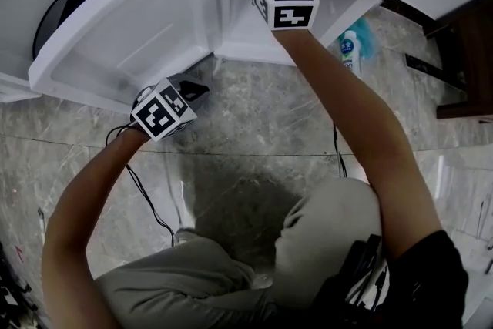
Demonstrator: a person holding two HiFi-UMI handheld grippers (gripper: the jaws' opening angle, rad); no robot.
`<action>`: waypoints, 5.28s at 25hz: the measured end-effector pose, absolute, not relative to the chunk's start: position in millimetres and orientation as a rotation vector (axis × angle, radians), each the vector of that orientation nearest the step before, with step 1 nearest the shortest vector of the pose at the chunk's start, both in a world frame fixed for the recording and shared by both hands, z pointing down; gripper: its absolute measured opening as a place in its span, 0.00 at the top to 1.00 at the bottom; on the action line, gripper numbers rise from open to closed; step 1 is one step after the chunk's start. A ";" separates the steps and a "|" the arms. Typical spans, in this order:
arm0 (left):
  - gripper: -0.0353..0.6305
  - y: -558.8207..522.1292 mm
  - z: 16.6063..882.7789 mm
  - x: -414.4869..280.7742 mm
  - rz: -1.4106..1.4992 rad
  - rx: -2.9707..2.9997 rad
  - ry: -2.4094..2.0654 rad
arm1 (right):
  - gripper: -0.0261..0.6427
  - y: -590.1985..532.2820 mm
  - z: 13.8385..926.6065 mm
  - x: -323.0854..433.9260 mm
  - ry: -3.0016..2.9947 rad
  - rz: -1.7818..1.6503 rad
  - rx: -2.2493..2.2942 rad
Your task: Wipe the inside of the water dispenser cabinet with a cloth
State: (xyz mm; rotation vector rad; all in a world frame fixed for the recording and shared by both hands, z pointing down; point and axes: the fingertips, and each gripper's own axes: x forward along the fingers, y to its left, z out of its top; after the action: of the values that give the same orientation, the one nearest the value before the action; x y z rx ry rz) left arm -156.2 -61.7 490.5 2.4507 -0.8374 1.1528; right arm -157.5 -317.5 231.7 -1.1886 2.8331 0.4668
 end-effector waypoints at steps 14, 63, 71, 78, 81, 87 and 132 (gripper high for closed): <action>0.94 -66.8 489.1 -156.7 1.162 2.470 -0.829 | 0.78 -343.3 231.8 -163.8 2.800 0.549 -1.238; 0.94 -90.4 503.7 -137.3 1.131 2.483 -0.749 | 0.78 -302.5 432.9 -144.9 3.633 0.571 -0.722; 0.94 -67.9 507.3 -138.9 1.090 2.433 -0.742 | 0.78 -331.5 465.7 -170.4 3.780 0.936 -0.605; 0.94 -55.3 518.0 -146.9 1.116 2.410 -0.723 | 0.78 -326.4 471.9 -169.8 3.789 0.828 -0.659; 0.94 -63.3 519.2 -142.1 1.116 2.421 -0.720 | 0.78 -300.0 475.1 -164.4 3.814 0.795 -0.525; 0.94 -76.8 519.0 -122.0 1.098 2.455 -0.685 | 0.78 -288.4 478.0 -162.3 3.810 0.943 -0.440; 0.94 -82.8 494.8 -108.7 1.121 2.556 -0.668 | 0.77 -162.6 435.2 -108.5 4.018 0.622 0.541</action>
State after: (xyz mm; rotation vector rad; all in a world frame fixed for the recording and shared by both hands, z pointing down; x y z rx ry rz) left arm -108.7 -82.8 494.8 2.5565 -0.6682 1.1206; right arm -108.5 -162.6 435.2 0.5406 4.0181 0.6220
